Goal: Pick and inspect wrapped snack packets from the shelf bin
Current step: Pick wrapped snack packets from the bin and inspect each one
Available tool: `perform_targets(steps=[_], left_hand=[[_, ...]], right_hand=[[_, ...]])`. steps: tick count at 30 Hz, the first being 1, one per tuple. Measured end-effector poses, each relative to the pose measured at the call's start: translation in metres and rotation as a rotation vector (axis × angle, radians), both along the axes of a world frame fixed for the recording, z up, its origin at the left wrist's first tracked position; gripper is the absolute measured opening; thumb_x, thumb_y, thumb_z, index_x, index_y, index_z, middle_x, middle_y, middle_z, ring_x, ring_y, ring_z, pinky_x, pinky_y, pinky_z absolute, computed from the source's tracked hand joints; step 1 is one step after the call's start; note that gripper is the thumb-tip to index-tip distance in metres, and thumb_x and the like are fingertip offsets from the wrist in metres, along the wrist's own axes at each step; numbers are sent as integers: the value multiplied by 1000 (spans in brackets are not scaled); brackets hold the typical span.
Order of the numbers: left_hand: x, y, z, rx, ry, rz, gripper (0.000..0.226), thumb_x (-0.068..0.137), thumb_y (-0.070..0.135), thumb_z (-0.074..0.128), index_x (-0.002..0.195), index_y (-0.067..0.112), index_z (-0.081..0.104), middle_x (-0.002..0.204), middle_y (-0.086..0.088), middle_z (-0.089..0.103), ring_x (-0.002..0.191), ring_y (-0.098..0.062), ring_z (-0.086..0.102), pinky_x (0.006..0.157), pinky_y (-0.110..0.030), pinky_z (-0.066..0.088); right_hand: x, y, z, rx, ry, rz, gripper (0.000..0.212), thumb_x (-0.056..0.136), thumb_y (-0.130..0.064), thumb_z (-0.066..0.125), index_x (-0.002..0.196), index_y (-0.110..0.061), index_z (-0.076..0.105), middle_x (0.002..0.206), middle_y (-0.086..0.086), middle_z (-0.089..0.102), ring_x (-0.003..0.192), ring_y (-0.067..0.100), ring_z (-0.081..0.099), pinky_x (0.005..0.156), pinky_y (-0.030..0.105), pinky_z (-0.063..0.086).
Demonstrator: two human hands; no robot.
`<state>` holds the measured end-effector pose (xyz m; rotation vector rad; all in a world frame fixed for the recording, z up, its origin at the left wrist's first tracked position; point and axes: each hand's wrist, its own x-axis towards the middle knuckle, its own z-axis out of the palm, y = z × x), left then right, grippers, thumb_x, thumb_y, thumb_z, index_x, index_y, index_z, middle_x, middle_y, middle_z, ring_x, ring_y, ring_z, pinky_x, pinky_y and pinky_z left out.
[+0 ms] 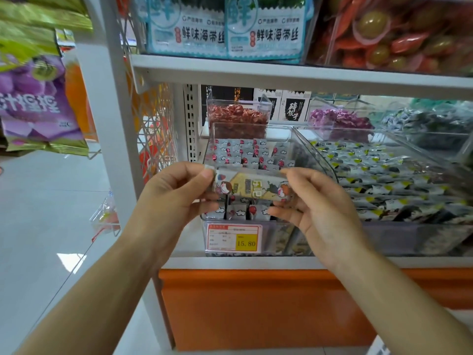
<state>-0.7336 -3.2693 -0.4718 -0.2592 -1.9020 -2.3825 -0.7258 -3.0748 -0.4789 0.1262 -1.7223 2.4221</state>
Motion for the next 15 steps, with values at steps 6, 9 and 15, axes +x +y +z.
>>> perform_targets(steps=[6, 9, 15], left_hand=[[5, 2, 0, -194, 24, 25, 29, 75, 25, 63, 101, 13, 64, 99, -8, 71, 88, -18, 70, 72, -25, 57], [5, 3, 1, -242, 32, -3, 28, 85, 14, 60, 112, 15, 64, 101, -3, 72, 90, -13, 70, 75, -22, 56], [8, 2, 4, -468, 124, 9, 27, 82, 19, 65, 107, 29, 66, 93, 4, 73, 85, -8, 69, 78, -24, 53]], right_hand=[[-3, 1, -2, 276, 116, -68, 25, 89, -3, 57, 94, -23, 70, 102, 1, 64, 83, 15, 69, 75, 30, 56], [-3, 1, -3, 323, 117, -86, 17, 87, -14, 62, 89, -25, 75, 100, 1, 71, 89, 18, 69, 80, 35, 56], [-3, 3, 0, 393, 95, -165, 16, 80, -18, 66, 68, -27, 73, 79, -9, 71, 84, 10, 66, 78, 37, 54]])
